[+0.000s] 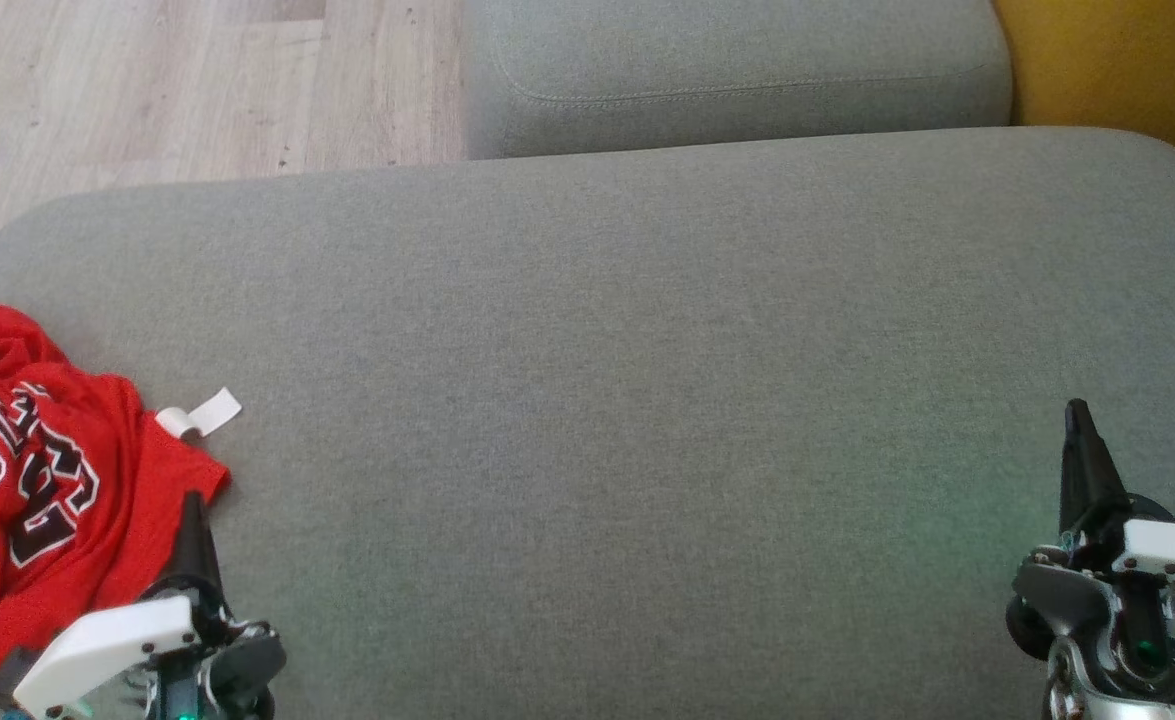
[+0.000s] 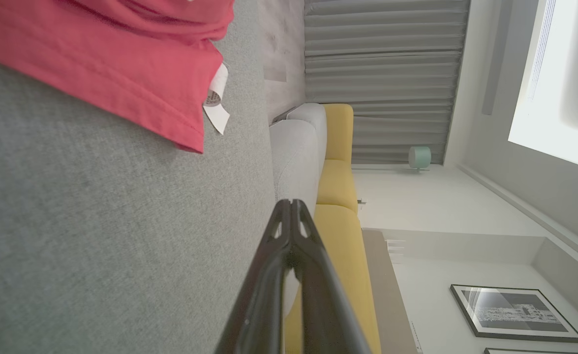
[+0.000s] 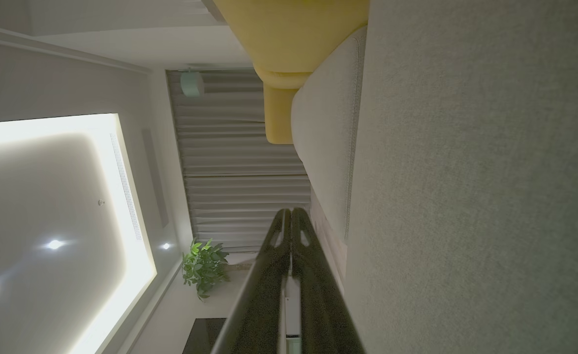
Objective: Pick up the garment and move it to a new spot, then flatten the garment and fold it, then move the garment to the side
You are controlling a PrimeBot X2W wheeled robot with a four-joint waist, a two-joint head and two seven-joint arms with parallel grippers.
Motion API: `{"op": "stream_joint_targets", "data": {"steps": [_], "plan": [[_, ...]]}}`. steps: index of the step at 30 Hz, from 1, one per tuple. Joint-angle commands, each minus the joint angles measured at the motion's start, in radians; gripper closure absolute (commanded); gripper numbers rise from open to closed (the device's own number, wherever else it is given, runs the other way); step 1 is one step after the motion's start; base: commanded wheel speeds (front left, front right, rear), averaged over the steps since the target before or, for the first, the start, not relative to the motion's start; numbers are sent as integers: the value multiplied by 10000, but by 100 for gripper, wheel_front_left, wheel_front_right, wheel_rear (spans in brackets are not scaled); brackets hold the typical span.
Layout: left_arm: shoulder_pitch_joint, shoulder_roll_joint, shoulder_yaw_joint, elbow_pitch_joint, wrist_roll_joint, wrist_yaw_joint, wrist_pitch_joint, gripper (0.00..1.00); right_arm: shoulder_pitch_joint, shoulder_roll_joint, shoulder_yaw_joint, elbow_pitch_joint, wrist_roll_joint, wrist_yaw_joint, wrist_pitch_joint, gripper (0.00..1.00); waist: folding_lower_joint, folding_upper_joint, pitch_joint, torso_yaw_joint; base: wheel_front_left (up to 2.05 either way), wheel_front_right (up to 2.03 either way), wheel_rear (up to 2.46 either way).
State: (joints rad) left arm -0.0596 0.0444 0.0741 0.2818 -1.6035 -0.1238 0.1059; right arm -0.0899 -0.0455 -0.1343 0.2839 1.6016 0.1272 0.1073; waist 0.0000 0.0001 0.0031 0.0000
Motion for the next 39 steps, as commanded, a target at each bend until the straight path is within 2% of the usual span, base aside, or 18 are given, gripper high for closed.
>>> {"op": "stream_joint_targets", "data": {"steps": [1,38,39], "plan": [[-483,58,392,-370,-55,-69,69,100,-180,-47,210,-391,74,35,56,100,0,-1,0,0,0,0,0],[-483,58,392,-370,-55,-69,69,100,-180,-47,210,-391,74,35,56,100,0,-1,0,0,0,0,0],[-1,0,1,0,0,0,0,0,-1,0,1,-1,0,0,0,0,0,-1,0,0,0,0,0]]}}
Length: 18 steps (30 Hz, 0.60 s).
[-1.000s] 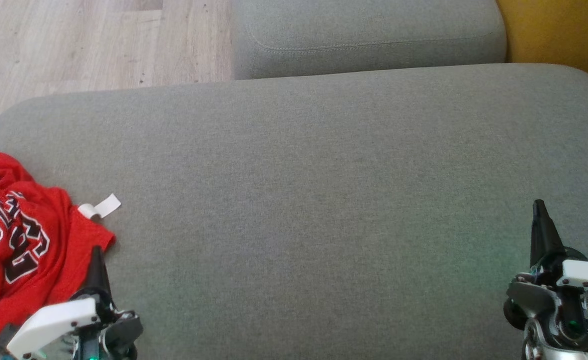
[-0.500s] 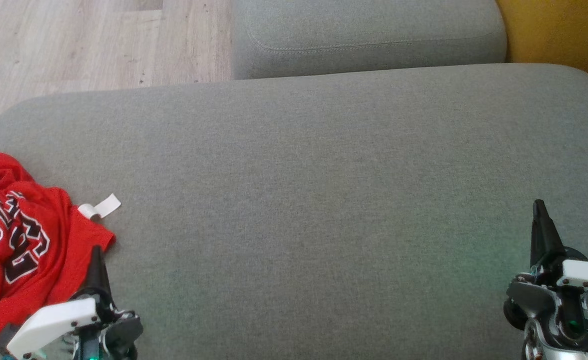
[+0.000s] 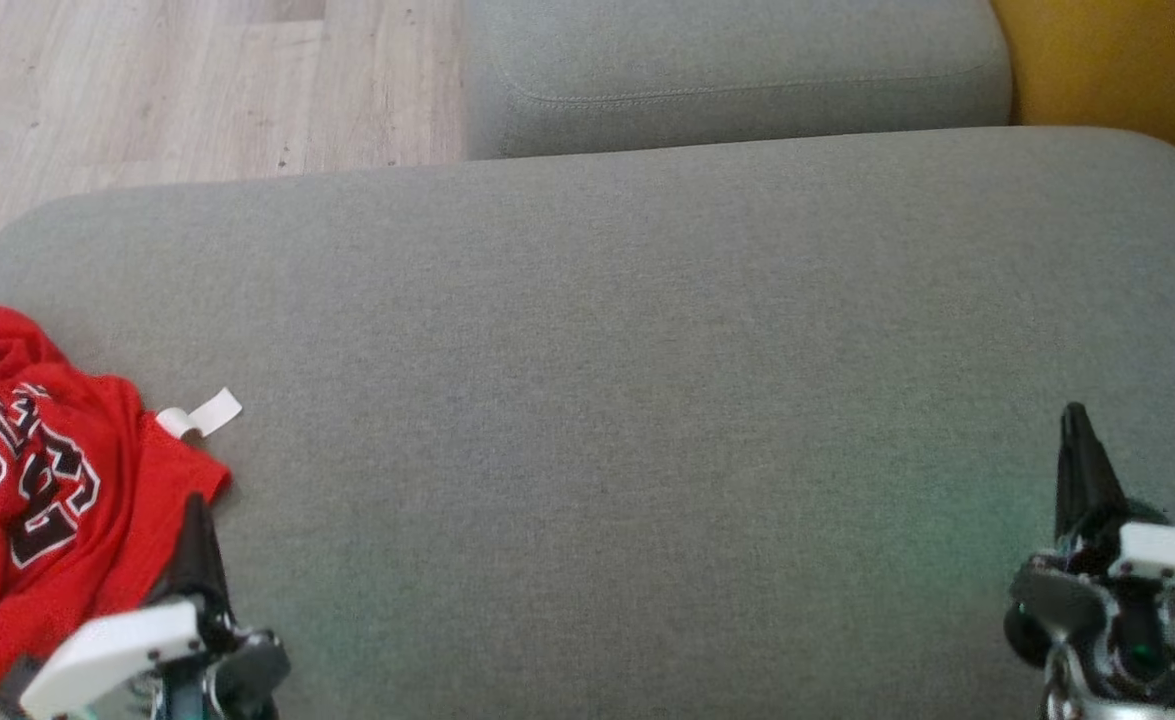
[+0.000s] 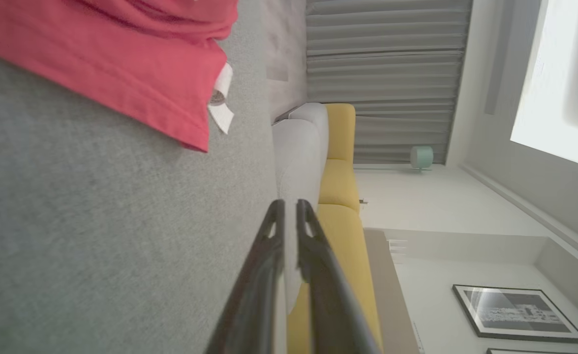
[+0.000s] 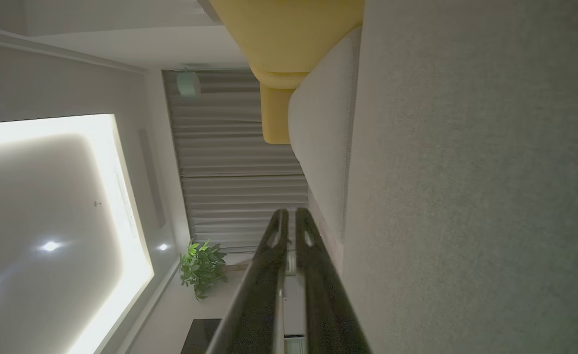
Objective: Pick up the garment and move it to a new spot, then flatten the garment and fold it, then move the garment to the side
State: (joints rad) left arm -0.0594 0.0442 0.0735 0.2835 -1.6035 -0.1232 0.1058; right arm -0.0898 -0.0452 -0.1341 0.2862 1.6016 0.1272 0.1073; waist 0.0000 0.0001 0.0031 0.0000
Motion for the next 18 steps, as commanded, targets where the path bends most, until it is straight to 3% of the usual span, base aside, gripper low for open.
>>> {"op": "stream_joint_targets", "data": {"steps": [1,4,18], "plan": [[0,0,-5,25,5,0,-8,0,-5,0,3,27,-4,0,0,0,0,-1,1,0,0,0,0],[271,-33,-71,476,2,2,-4,0,191,29,10,544,-2,0,0,0,0,-1,2,-1,0,0,0],[-54,74,-275,550,617,-7,-415,0,-151,-174,454,457,-457,4,-402,0,0,-1,79,-12,0,0,0]]}}
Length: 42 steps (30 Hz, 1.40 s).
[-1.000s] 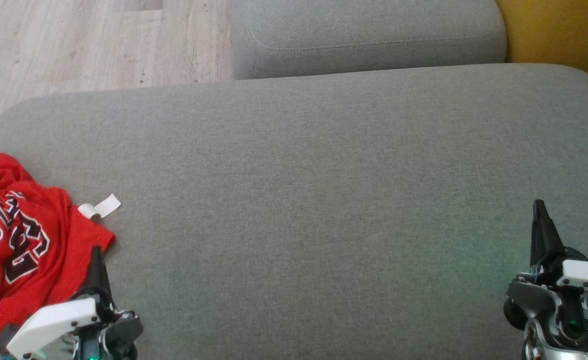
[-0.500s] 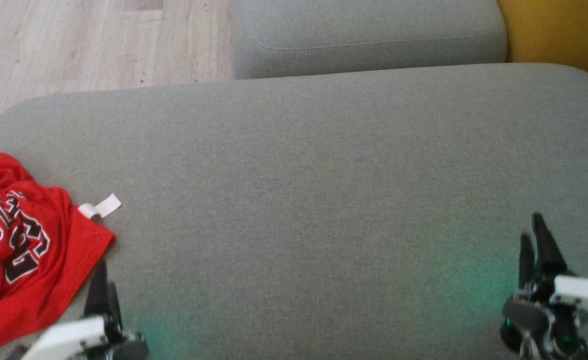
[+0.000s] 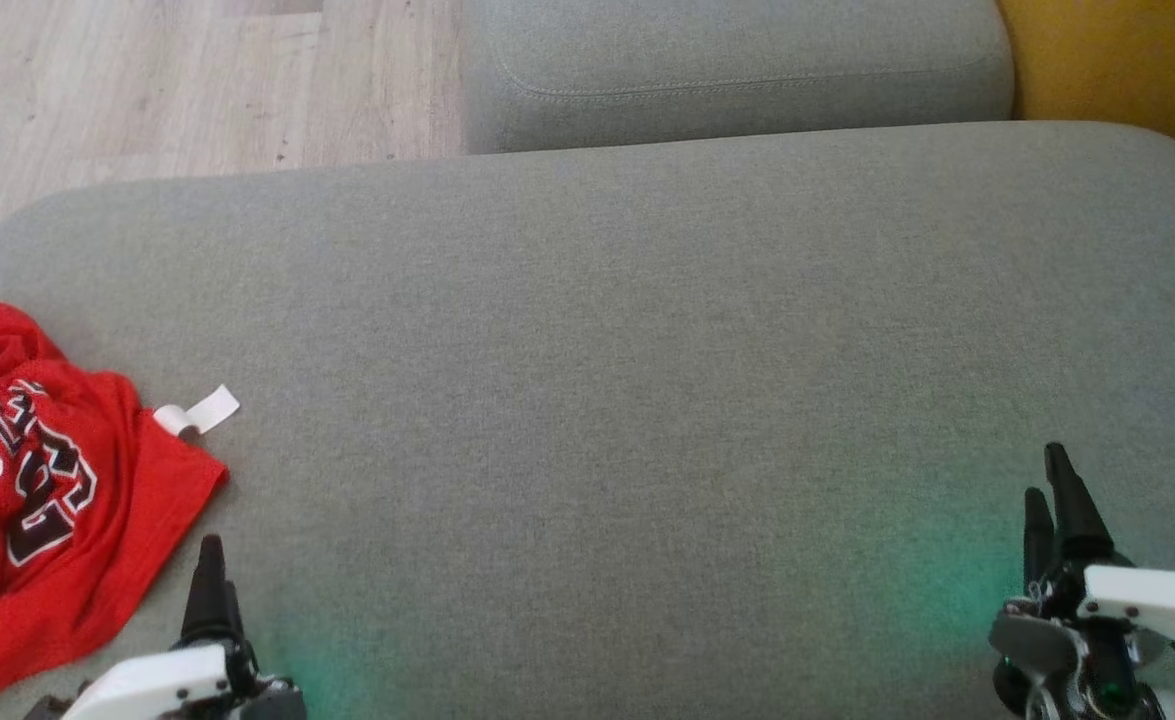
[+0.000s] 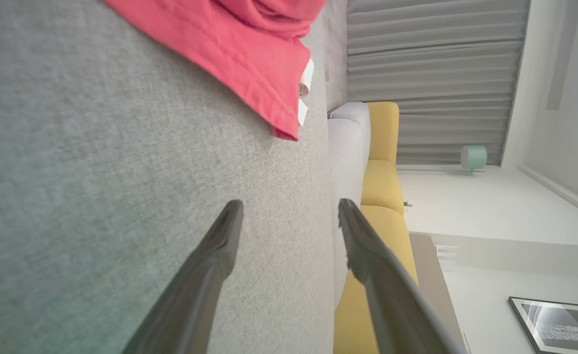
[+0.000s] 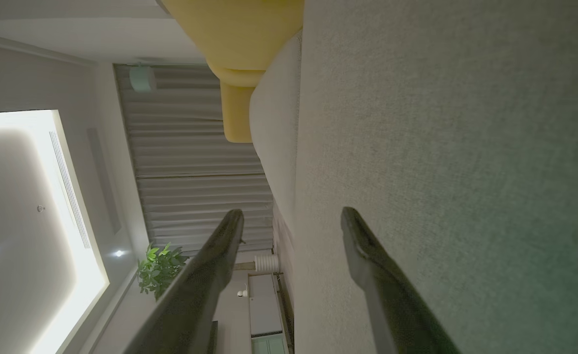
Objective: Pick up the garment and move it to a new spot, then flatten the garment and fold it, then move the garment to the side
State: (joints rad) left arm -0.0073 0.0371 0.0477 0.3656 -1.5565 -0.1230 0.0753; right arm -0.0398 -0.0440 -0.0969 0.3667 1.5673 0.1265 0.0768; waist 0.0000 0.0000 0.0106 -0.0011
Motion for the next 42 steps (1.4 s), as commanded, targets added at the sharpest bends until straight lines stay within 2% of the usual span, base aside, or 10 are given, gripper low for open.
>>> {"op": "stream_joint_targets", "data": {"steps": [1,10,17,42], "plan": [[-611,153,-26,-264,208,-9,-140,0,-696,-205,122,-341,-153,12,-131,0,0,0,15,-3,0,0,0],[-961,295,-169,-179,1410,-15,-434,0,-1123,-327,377,-264,-1104,15,-434,0,0,0,105,-28,0,0,0],[-1079,321,-212,-149,3097,30,-668,0,-1343,-319,624,-87,-2507,17,-669,0,0,0,137,-32,0,0,0],[-1739,478,-737,200,6879,385,-1373,0,-2353,-147,1311,710,-6291,24,-1378,0,0,0,263,-29,0,0,0]]}}
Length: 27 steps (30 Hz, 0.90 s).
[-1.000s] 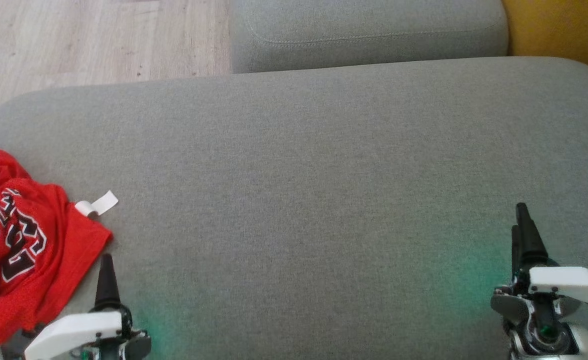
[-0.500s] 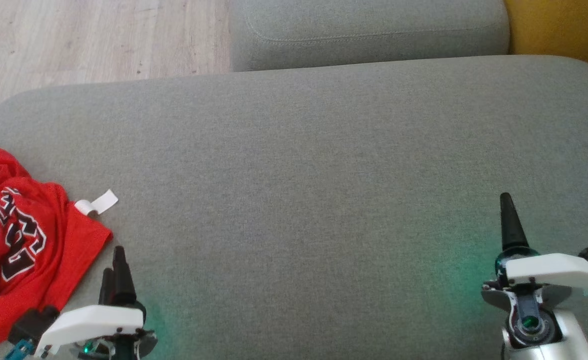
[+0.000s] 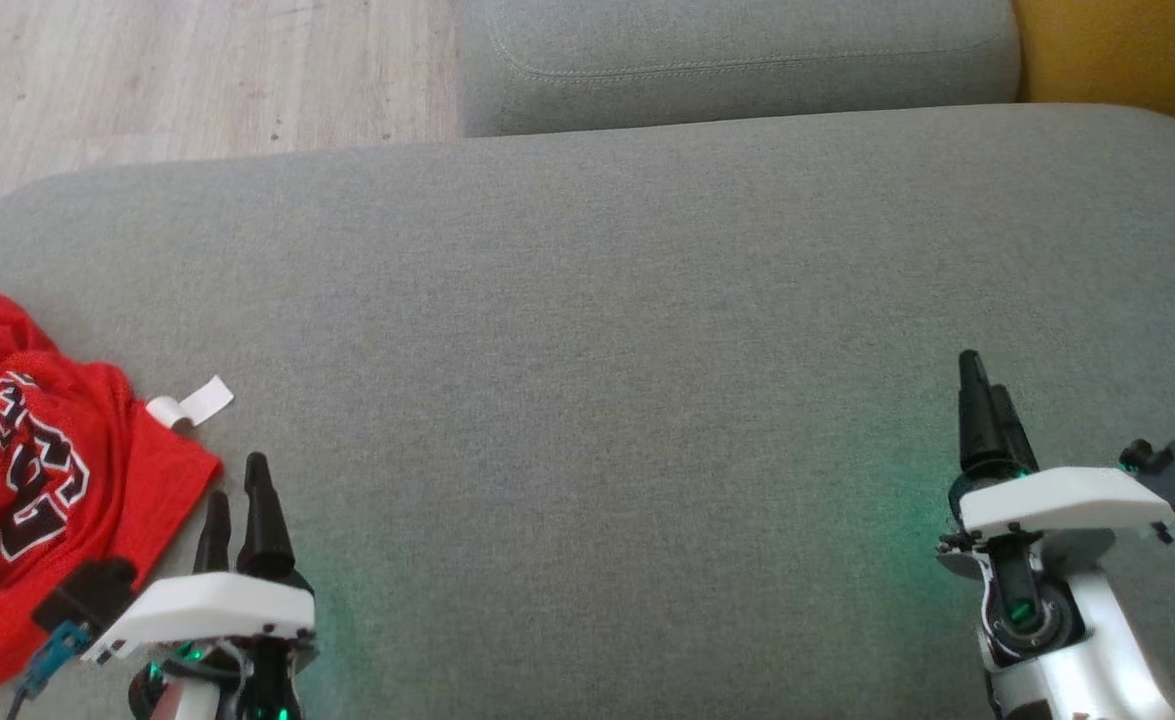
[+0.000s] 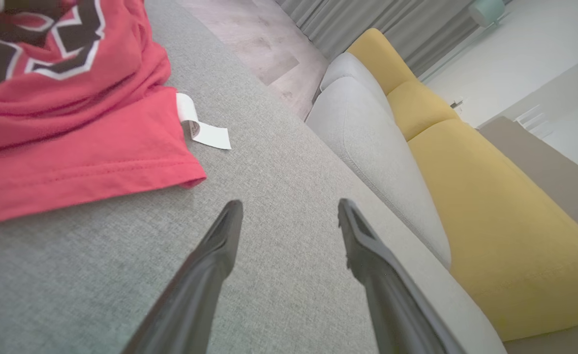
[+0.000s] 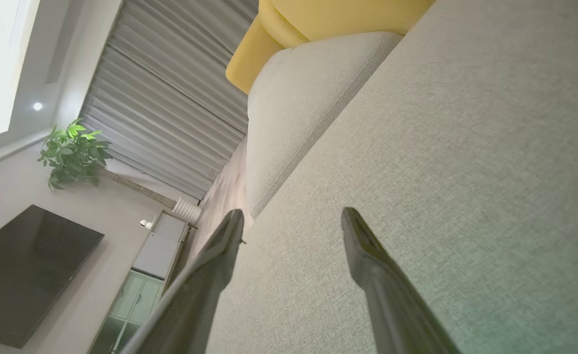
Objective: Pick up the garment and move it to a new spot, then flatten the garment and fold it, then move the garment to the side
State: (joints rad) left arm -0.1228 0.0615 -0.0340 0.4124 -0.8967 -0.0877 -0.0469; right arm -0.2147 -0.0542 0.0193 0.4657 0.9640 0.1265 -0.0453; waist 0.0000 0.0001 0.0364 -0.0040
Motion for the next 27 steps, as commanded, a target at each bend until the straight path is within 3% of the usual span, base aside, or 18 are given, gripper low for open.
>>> {"op": "stream_joint_targets", "data": {"steps": [1,27], "plan": [[-608,245,45,-262,428,65,-181,0,-628,-44,184,-251,-405,24,-186,0,0,-1,10,-1,0,0,0],[-328,421,-469,157,3504,899,-915,0,-659,-13,437,604,-4108,31,-924,0,0,-1,-139,-99,0,0,0]]}}
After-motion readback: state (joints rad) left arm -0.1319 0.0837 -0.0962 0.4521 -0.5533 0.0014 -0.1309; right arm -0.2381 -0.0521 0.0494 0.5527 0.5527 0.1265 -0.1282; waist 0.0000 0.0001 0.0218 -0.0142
